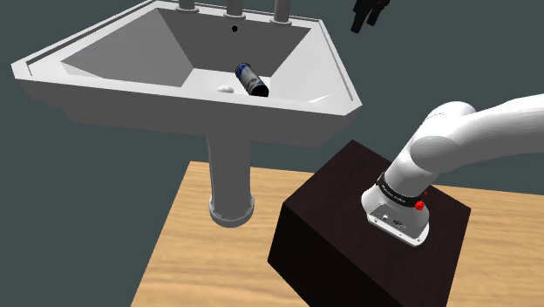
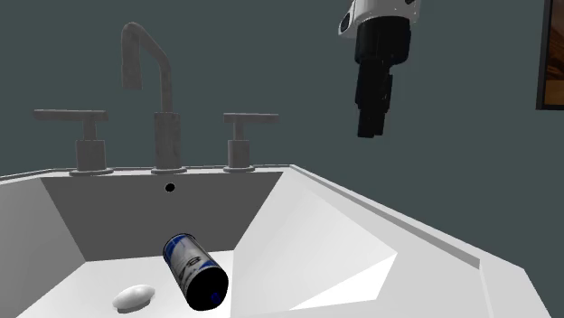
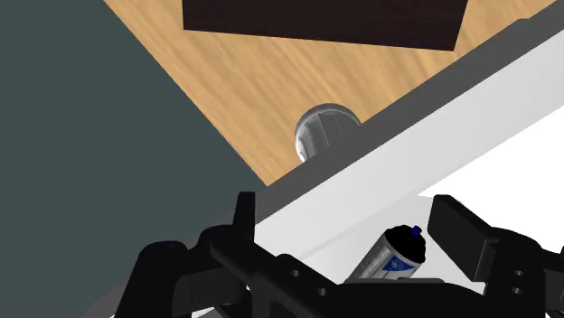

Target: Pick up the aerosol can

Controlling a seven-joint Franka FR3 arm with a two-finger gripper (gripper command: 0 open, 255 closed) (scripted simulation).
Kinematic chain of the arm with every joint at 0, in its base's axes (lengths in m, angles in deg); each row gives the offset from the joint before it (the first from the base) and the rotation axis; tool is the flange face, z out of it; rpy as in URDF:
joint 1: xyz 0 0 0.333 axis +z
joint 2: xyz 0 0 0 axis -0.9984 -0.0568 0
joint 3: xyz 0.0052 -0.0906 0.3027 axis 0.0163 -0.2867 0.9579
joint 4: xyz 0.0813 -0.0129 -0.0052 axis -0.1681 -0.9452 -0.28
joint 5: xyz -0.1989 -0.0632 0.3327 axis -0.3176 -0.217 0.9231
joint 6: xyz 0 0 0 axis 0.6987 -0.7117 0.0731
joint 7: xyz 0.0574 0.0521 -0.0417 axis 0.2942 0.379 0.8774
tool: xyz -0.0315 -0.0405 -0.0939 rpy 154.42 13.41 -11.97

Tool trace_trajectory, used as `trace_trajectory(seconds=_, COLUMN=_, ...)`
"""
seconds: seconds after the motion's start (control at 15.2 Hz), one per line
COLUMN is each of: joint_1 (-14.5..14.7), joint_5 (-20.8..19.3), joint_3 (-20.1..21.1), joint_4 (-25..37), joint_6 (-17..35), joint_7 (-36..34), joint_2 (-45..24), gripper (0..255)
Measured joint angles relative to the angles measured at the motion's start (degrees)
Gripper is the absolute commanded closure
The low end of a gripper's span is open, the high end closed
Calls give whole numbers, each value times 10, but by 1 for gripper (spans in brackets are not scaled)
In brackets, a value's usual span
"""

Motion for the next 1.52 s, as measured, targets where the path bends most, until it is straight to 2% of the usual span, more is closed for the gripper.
trace_trajectory(seconds=0.2, joint_1=1, joint_5=5, joint_3=8, joint_4=-6, joint_6=18, joint_7=-13, joint_2=-15, gripper=0)
trace_trajectory(seconds=0.86, joint_1=3, joint_5=31, joint_3=67, joint_4=18, joint_6=138, joint_7=-115, joint_2=-186, gripper=0)
trace_trajectory(seconds=1.19, joint_1=3, joint_5=32, joint_3=92, joint_4=53, joint_6=190, joint_7=-167, joint_2=-288, gripper=0)
trace_trajectory(seconds=1.52, joint_1=7, joint_5=22, joint_3=115, joint_4=123, joint_6=221, joint_7=-223, joint_2=-402, gripper=0)
